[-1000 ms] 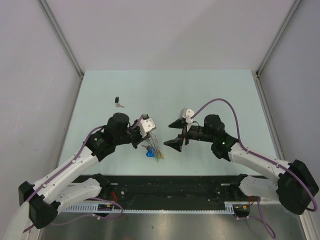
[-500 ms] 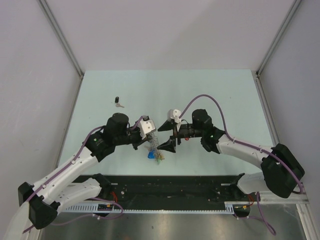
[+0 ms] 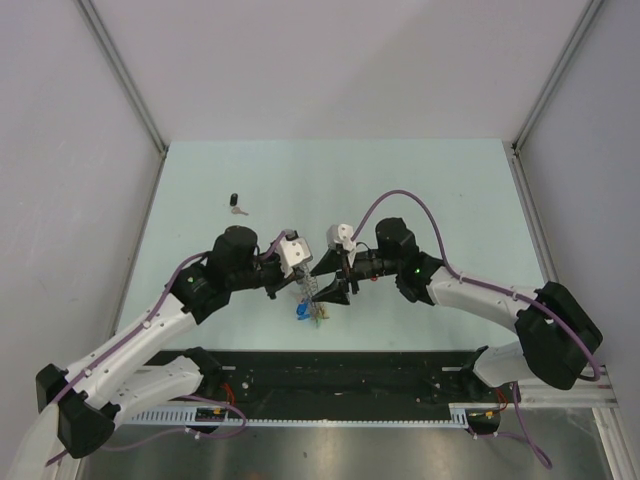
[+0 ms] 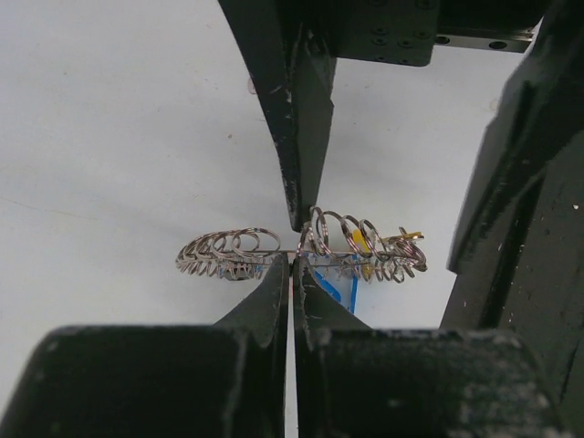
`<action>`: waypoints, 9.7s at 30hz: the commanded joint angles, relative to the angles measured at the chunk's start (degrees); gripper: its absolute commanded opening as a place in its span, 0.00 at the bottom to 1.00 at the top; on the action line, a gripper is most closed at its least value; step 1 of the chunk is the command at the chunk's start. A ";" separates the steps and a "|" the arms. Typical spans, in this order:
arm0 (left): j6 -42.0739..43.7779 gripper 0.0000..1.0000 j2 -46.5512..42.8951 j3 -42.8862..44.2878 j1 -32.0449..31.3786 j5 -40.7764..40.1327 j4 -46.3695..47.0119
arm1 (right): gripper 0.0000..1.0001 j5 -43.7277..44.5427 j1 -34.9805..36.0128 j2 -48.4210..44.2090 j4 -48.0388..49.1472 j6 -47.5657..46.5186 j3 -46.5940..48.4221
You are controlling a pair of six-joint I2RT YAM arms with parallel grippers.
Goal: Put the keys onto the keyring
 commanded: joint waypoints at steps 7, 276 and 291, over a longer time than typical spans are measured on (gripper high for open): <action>-3.41 0.00 -0.70 0.52 -0.09 -6.27 4.36 | 0.42 -1.44 1.96 -6.44 -8.87 -4.38 2.42; 7.31 0.01 12.74 4.65 -0.53 23.53 5.59 | 0.00 21.23 6.18 -10.58 -8.52 -8.42 -1.18; 7.66 0.00 11.16 3.86 -0.61 19.92 5.86 | 0.37 26.15 6.10 -17.43 -17.39 -9.21 -1.27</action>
